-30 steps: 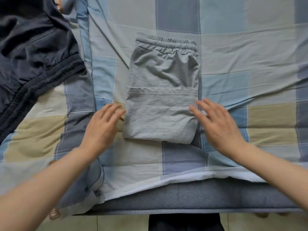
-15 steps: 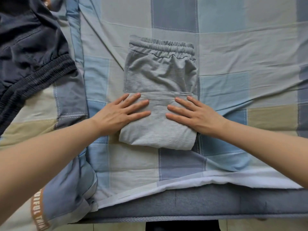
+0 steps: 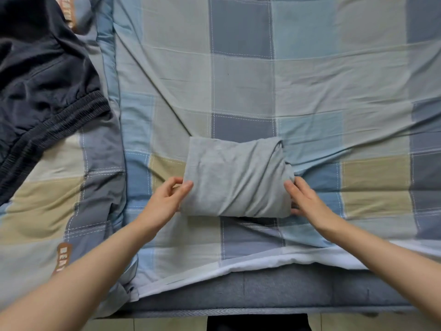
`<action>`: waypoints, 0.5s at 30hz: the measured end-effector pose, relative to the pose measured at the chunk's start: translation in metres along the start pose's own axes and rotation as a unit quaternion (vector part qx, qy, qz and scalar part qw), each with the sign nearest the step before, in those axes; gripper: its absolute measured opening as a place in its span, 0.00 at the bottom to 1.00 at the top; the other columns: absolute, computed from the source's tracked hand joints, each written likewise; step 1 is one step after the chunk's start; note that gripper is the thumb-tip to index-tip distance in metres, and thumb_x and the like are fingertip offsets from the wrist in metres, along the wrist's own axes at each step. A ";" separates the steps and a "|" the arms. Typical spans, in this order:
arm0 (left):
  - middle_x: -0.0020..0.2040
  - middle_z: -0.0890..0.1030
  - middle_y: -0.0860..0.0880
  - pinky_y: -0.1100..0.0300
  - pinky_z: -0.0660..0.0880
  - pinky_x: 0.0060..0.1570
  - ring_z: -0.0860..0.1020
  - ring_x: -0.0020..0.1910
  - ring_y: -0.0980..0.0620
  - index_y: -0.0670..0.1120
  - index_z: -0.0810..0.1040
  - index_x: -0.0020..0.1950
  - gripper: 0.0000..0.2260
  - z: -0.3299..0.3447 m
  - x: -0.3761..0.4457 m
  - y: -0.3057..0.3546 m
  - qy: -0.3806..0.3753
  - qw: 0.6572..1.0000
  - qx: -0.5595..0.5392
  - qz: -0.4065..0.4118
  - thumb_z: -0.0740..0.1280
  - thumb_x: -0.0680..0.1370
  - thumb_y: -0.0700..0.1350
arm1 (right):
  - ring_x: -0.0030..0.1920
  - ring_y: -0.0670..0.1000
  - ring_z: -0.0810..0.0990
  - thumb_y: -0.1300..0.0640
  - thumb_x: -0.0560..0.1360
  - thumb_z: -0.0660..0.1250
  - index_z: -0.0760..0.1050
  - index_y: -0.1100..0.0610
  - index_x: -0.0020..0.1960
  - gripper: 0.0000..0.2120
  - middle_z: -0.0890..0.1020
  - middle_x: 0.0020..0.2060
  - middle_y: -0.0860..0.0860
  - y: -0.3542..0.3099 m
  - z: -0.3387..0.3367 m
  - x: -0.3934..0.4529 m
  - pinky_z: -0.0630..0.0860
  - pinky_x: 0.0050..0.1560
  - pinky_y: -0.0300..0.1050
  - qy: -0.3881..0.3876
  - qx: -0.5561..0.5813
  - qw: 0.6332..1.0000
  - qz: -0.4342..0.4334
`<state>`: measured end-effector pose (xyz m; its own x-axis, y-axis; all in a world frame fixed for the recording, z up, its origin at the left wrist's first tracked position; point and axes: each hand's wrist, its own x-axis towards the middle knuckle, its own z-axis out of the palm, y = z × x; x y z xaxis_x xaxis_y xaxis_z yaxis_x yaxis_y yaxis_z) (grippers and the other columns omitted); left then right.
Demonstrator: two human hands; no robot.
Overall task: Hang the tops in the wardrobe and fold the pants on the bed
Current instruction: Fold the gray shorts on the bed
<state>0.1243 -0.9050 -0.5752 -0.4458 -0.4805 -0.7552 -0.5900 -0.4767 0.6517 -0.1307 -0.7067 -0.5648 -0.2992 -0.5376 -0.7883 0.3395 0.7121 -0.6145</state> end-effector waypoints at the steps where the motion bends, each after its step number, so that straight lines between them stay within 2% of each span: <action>1: 0.44 0.84 0.55 0.64 0.76 0.43 0.81 0.45 0.54 0.49 0.79 0.53 0.09 0.008 -0.002 -0.001 0.019 1.000 -0.009 0.006 0.70 0.76 0.52 | 0.55 0.52 0.80 0.40 0.75 0.60 0.70 0.50 0.59 0.18 0.79 0.55 0.52 -0.001 0.004 0.003 0.79 0.49 0.47 0.031 0.004 0.999 0.017; 2: 0.46 0.85 0.54 0.65 0.77 0.44 0.82 0.47 0.55 0.47 0.78 0.54 0.07 0.016 -0.004 -0.003 0.040 0.999 -0.010 0.018 0.70 0.77 0.46 | 0.54 0.52 0.79 0.41 0.76 0.60 0.68 0.51 0.60 0.18 0.79 0.55 0.52 -0.001 0.009 0.005 0.78 0.53 0.51 0.064 0.001 0.998 0.029; 4: 0.49 0.85 0.51 0.64 0.77 0.48 0.81 0.49 0.55 0.44 0.79 0.54 0.05 0.028 -0.008 -0.007 0.092 0.994 0.026 0.048 0.67 0.79 0.42 | 0.51 0.51 0.77 0.41 0.78 0.60 0.68 0.54 0.57 0.17 0.78 0.50 0.51 0.001 0.019 0.008 0.74 0.54 0.51 0.124 -0.052 0.991 0.017; 6: 0.49 0.84 0.49 0.64 0.75 0.47 0.79 0.47 0.58 0.43 0.80 0.53 0.06 0.032 -0.013 -0.008 0.128 0.988 0.041 0.072 0.65 0.81 0.43 | 0.45 0.52 0.74 0.46 0.80 0.58 0.69 0.58 0.49 0.15 0.76 0.41 0.50 0.003 0.027 0.009 0.69 0.45 0.49 0.172 -0.112 0.978 -0.026; 7: 0.48 0.84 0.52 0.68 0.75 0.45 0.79 0.46 0.60 0.44 0.80 0.53 0.06 0.033 -0.015 -0.008 0.143 0.987 0.025 0.075 0.64 0.81 0.43 | 0.42 0.53 0.72 0.49 0.81 0.56 0.68 0.60 0.45 0.14 0.75 0.37 0.51 0.003 0.029 0.009 0.65 0.41 0.49 0.193 -0.131 0.972 -0.042; 10: 0.45 0.84 0.57 0.74 0.72 0.41 0.79 0.44 0.65 0.48 0.81 0.52 0.07 0.038 -0.022 -0.013 0.180 0.982 -0.006 0.060 0.63 0.82 0.45 | 0.41 0.57 0.72 0.56 0.83 0.53 0.69 0.64 0.42 0.15 0.75 0.37 0.57 0.004 0.026 0.014 0.63 0.40 0.50 0.231 -0.172 0.956 -0.049; 11: 0.46 0.84 0.56 0.72 0.73 0.43 0.80 0.45 0.62 0.48 0.81 0.52 0.07 0.042 -0.024 -0.015 0.190 0.981 -0.010 0.043 0.63 0.82 0.46 | 0.42 0.59 0.72 0.57 0.83 0.53 0.70 0.67 0.43 0.16 0.76 0.38 0.60 0.006 0.025 0.015 0.65 0.41 0.52 0.233 -0.176 0.956 -0.039; 13: 0.50 0.82 0.48 0.59 0.75 0.53 0.78 0.51 0.51 0.42 0.80 0.51 0.10 0.046 -0.019 -0.021 0.213 0.977 -0.003 0.005 0.63 0.82 0.46 | 0.44 0.62 0.74 0.58 0.83 0.53 0.71 0.69 0.45 0.17 0.76 0.40 0.63 0.009 0.026 0.018 0.68 0.44 0.53 0.240 -0.178 0.954 -0.012; 14: 0.51 0.80 0.43 0.53 0.73 0.55 0.77 0.51 0.47 0.38 0.79 0.50 0.12 0.047 -0.014 -0.022 0.226 0.974 0.008 -0.006 0.63 0.81 0.46 | 0.46 0.63 0.74 0.58 0.83 0.53 0.72 0.68 0.46 0.16 0.77 0.42 0.63 0.009 0.026 0.018 0.68 0.46 0.53 0.253 -0.178 0.951 -0.004; 15: 0.51 0.78 0.42 0.51 0.71 0.55 0.75 0.51 0.44 0.37 0.77 0.49 0.13 0.048 -0.010 -0.020 0.238 0.971 0.017 -0.011 0.64 0.81 0.47 | 0.49 0.63 0.75 0.59 0.82 0.53 0.72 0.67 0.49 0.14 0.78 0.45 0.63 0.009 0.027 0.018 0.69 0.48 0.53 0.272 -0.175 0.946 -0.003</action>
<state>0.1081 -0.8551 -0.5841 -0.0754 -0.7607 -0.6447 -0.6216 -0.4697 0.6269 -0.1091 -0.7227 -0.5854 -0.7469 -0.2978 -0.5945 0.0491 0.8669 -0.4960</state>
